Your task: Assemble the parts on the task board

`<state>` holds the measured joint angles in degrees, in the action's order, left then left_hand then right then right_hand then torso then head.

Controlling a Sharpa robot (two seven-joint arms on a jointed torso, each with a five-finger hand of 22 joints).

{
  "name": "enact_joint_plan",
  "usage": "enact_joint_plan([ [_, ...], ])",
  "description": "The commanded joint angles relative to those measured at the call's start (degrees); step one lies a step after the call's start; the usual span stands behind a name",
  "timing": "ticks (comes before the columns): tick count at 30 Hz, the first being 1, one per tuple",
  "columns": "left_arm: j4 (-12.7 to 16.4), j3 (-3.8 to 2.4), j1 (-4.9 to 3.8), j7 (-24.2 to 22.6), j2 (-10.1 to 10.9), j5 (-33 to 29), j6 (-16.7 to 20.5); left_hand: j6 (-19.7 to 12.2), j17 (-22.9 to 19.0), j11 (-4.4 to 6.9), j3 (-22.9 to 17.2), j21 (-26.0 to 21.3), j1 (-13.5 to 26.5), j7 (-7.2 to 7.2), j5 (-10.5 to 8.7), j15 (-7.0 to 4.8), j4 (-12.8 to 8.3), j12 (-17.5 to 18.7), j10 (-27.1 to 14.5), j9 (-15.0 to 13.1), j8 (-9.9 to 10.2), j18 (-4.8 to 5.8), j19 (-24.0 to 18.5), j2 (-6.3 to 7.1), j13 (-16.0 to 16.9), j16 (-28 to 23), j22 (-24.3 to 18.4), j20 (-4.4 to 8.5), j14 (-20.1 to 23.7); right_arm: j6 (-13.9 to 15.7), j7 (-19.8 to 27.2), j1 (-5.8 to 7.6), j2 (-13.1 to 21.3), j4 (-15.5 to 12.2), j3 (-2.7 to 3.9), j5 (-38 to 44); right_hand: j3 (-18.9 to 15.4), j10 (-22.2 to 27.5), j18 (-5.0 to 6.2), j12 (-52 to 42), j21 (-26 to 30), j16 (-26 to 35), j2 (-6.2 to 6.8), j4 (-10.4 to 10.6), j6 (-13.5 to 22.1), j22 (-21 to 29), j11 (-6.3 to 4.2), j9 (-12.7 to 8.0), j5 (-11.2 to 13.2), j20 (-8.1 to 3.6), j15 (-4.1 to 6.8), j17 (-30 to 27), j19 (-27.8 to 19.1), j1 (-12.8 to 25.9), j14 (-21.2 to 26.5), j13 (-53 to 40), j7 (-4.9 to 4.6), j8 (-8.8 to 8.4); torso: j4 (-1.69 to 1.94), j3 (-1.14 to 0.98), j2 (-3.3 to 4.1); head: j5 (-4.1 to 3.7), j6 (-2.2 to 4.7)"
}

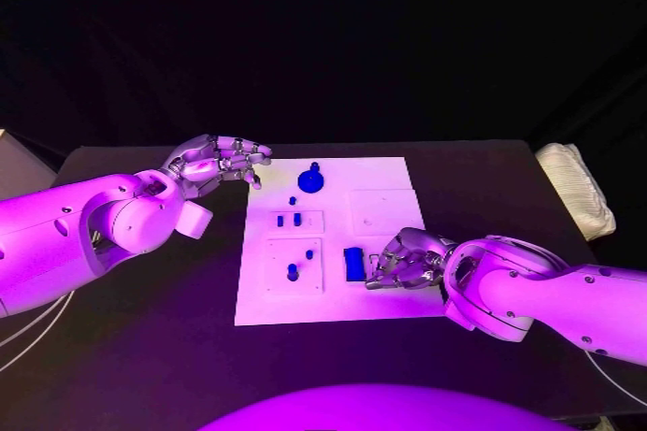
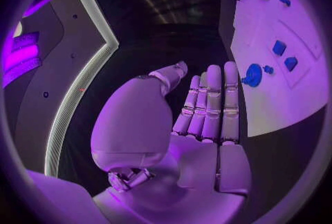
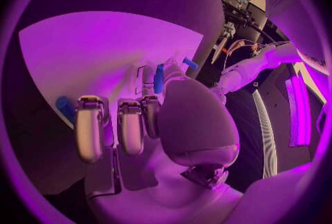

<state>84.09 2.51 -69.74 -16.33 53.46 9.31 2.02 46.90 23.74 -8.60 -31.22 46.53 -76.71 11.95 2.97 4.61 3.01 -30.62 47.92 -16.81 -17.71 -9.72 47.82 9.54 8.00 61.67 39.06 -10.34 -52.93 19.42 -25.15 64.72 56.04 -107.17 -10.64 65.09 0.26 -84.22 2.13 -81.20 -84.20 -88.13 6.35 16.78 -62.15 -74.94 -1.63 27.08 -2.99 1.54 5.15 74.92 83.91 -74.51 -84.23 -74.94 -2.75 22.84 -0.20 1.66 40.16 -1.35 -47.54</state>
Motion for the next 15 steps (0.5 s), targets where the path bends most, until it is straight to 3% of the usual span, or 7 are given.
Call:
enact_joint_plan([
  [1,0.1,-0.02,-0.01,-0.6,0.0,-0.5,-0.7,-0.3,0.1,0.0,0.0,-0.4,0.1,-0.11,-0.05,0.17,0.4,-0.3,-0.2,-0.1,-0.1,-0.77,0.3,-0.11,-0.1,0.2,-0.1,-0.12,0.3,1.8,2.5,-0.09,0.6,-0.4,0.0,0.2,-0.2,-2.7,-1.15,-0.2,-0.2,-0.1,0.47,-0.2,-0.3,-13.8,0.07,0.1,-0.2,-0.47,-0.09,11.6,5.0,-0.1,-5.0,-10.0,0.15,0.32,0.03,-0.02,0.04,-0.02,-0.06],
  [5,0.1,-0.02,-0.01,-0.7,0.0,-0.5,-0.7,-0.3,0.1,0.03,0.0,-0.4,0.0,-0.14,-0.05,0.16,0.4,-0.4,-0.2,-0.1,-0.1,-0.78,0.4,-0.09,-0.1,0.2,-0.1,-0.11,0.3,3.4,4.5,-0.09,1.7,-0.8,0.01,-1.5,0.2,-2.6,-1.06,0.1,0.3,0.0,-0.03,-0.2,0.1,-13.6,0.13,-0.1,-0.4,-0.43,-0.12,11.2,4.9,-0.5,-5.0,-9.9,0.03,0.1,0.03,-0.02,0.0,-0.02,0.0],
  [10,0.2,-0.02,-0.01,-1.1,0.0,-0.5,-0.8,-0.3,0.1,0.03,0.0,-0.4,0.0,-0.14,-0.05,0.16,0.4,-0.4,-0.2,-0.1,-0.1,-0.78,0.4,-0.09,-0.1,0.2,-0.1,-0.11,0.3,5.8,7.7,0.54,4.9,-1.5,0.04,-4.1,0.9,-2.5,-0.91,0.0,1.4,0.3,0.02,-0.6,5.3,-13.4,1.85,-1.6,-2.7,0.37,-1.42,10.7,4.6,-2.2,-4.8,-10.0,-2.11,-3.41,0.03,0.02,-0.07,-0.37,-0.03],
  [15,0.4,-0.02,0.0,-2.1,0.0,-0.5,-0.9,-0.3,0.1,0.11,0.1,-0.6,-0.6,-0.23,-0.05,0.07,0.0,-0.5,-0.2,-0.1,-0.2,-0.79,0.5,0.38,-0.1,0.2,-0.2,-0.06,0.4,7.3,9.4,1.19,8.7,-1.1,0.04,-3.5,1.2,-2.2,-0.82,0.3,1.9,0.4,0.48,-0.7,6.9,-13.2,2.75,-2.3,-4.0,1.1,-2.23,10.5,4.5,-3.4,-4.8,-9.9,-3.09,-5.23,-0.03,0.08,-0.04,-0.9,0.17],
])
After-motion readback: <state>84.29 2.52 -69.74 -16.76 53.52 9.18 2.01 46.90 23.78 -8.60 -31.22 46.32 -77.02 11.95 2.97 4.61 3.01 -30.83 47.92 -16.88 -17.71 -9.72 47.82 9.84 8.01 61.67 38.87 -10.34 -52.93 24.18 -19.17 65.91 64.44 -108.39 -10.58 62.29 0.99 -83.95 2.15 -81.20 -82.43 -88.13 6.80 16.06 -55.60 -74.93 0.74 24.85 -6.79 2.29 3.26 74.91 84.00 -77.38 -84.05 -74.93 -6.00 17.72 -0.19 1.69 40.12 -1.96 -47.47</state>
